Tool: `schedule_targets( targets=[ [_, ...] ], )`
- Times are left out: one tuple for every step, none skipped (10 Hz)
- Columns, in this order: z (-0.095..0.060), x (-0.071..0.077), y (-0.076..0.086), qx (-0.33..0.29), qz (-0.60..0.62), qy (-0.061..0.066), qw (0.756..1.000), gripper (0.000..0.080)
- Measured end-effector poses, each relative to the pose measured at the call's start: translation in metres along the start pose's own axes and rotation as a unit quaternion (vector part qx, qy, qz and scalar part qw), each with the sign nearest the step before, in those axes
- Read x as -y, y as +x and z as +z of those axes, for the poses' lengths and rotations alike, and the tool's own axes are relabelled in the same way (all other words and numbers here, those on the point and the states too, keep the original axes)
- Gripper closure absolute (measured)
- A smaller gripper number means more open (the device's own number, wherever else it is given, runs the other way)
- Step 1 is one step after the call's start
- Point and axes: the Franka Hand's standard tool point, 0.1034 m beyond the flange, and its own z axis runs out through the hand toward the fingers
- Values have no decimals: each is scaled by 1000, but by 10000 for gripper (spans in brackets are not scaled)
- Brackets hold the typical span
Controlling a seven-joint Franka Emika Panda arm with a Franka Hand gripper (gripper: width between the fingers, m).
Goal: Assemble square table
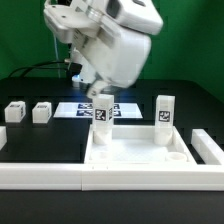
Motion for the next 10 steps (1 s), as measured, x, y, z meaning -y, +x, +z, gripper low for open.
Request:
schedule_targets(
  targets=[
    [12,22,-12,-1,67,14,998,151],
    [22,35,-23,-2,139,26,990,151],
    [27,41,-33,-2,197,35,980,151],
    [29,45,-30,2,245,45,968,151],
    [28,43,-28,2,262,43,964,151],
    [28,43,-28,2,280,43,959,151],
    [28,43,-26,0,327,44,944,151],
    [30,43,-27,0,376,45,925,151],
    [42,46,-40,-14,483,51,874,151],
    [59,59,-54,-9,573,79,815,151]
  ],
)
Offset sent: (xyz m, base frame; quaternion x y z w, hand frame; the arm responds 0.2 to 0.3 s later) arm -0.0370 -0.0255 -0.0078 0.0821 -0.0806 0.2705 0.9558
